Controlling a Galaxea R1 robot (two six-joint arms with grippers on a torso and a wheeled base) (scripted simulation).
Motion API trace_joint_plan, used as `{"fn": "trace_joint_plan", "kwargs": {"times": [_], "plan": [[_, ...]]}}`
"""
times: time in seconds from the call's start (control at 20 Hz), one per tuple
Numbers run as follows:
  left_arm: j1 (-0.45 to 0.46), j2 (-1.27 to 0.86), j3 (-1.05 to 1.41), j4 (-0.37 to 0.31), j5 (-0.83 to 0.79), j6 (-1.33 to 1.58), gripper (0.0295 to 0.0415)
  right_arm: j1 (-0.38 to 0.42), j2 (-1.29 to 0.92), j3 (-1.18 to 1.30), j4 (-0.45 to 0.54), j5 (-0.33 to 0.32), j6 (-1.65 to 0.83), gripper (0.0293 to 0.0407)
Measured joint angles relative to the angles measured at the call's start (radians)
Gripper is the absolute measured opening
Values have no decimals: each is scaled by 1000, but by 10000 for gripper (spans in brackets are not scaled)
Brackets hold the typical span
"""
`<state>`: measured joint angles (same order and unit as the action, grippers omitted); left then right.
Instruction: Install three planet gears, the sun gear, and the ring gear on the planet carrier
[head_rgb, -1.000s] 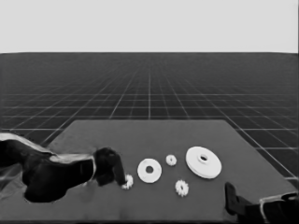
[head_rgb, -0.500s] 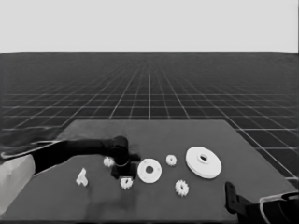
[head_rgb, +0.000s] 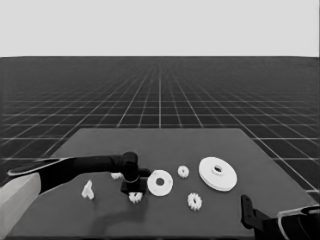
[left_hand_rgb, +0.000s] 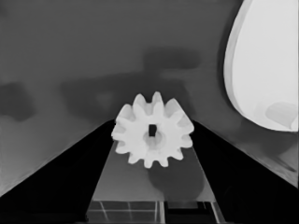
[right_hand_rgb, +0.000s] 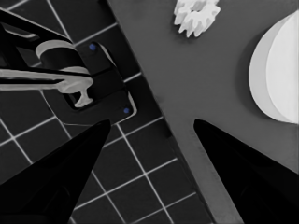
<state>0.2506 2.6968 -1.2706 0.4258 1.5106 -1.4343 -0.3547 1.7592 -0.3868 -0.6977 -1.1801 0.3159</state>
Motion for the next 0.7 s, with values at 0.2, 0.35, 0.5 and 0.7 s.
{"fn": "trace_joint_plan", "kwargs": {"times": [0.2,0.35,0.5,0.7], "plan": [[0,0,0,0,0,0,312,0,0,0,0,0,0,385],[0,0,0,0,0,0,312,0,0,0,0,0,0,385],[-137,-26,110,-136,47,-71,312,0,0,0,0,0,0,385],[-218,-30,135,-213,52,-91,312,0,0,0,0,0,0,385]]}}
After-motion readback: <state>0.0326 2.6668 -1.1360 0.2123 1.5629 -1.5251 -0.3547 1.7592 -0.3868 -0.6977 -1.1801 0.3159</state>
